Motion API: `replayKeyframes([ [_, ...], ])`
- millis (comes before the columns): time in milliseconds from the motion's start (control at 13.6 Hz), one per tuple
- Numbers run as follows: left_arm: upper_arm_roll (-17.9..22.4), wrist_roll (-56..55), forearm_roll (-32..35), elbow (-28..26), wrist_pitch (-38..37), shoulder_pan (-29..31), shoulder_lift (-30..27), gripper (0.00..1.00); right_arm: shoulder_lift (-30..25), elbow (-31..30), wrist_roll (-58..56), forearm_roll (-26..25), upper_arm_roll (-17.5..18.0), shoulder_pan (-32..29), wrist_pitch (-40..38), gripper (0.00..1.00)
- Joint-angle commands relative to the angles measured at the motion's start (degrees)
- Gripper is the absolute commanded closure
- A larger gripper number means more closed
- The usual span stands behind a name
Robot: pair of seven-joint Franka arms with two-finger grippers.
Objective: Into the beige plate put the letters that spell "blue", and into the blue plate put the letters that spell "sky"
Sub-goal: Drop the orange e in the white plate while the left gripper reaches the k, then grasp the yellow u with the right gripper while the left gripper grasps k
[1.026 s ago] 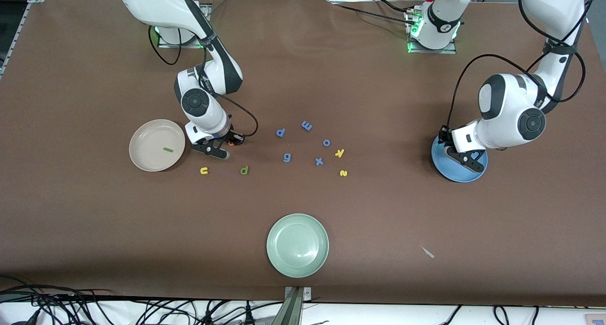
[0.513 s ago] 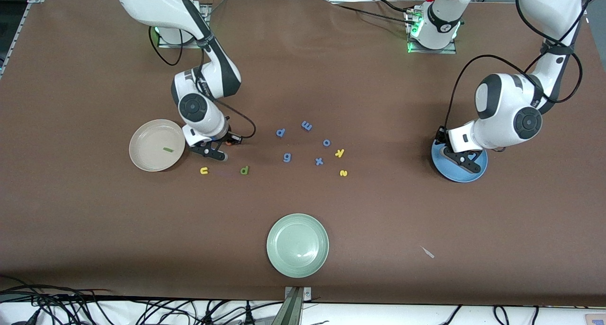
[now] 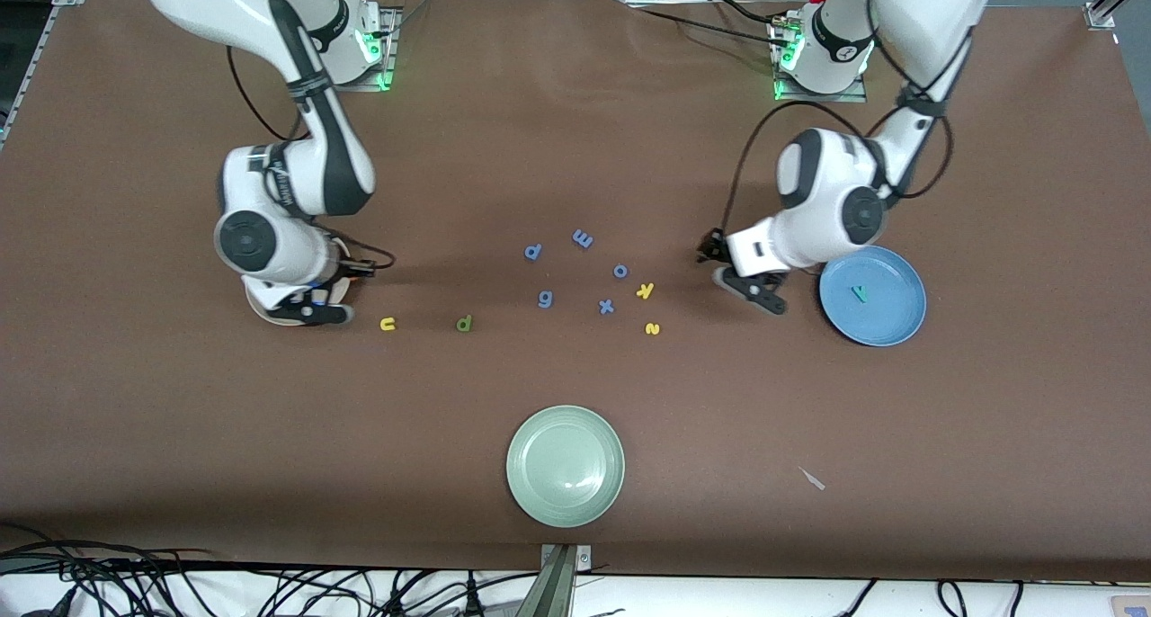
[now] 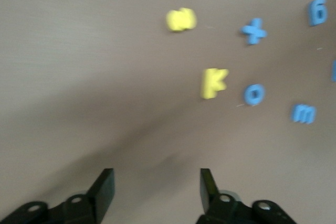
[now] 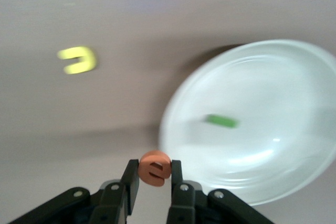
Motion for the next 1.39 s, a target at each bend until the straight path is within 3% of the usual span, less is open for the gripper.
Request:
replayKeyframes([
  [0, 0.8, -0.5, -6.3, 4.9, 3.5, -5.5, 5.5, 0.24, 0.8, -0.5, -6.7, 0.9, -1.8, -2.2, -0.7, 0.89],
  [73, 0.8, -0.5, -6.4, 6.3, 4.6, -6.9, 6.9, 0.24, 1.4, -0.5, -7.8, 0.9, -1.7, -3.3, -0.8, 0.76],
  [147, 0.8, -0.4, -5.8, 8.1, 4.7, -7.6, 7.9, 0.24, 1.6, -0.5, -6.9, 0.9, -1.7, -3.6, -0.8, 0.24],
  [220, 0.8, -0.4, -5.8, 9.6, 4.7, -8.8, 8.7, 0.25, 1.6, -0.5, -6.9, 0.9, -1.7, -3.6, -0.9, 0.0],
  [513, 1.1, -1.2, -3.9, 11.1, 5.8, -10.4, 9.7, 0.39, 0.3, 1.7, -7.8, 0.9, 0.1, -2.1, -1.0, 0.0],
  [660, 1.1, -5.7, 5.9, 11.2, 7.9, -10.7, 9.8, 0.48, 1.1, 4.1, -7.6, 1.0, 3.1, -1.6, 0.2, 0.0],
  [879, 1.1, -17.9, 23.3, 14.0, 7.7, -10.8, 11.4, 0.47, 5.7, 7.9, -7.1, 0.9, 6.1, -1.5, 5.3, 0.0],
  [1099, 1.1, -21.4, 23.9, 14.1, 7.7, -11.2, 12.3, 0.37, 9.4, 11.1, -6.8, 1.0, 7.5, -1.5, 7.0, 0.0],
  [1319, 1.1, -20.9, 23.8, 14.1, 8.0, -11.2, 13.8, 0.35, 11.7, 12.5, -6.5, 1.0, 7.6, -1.4, 9.2, 0.0],
])
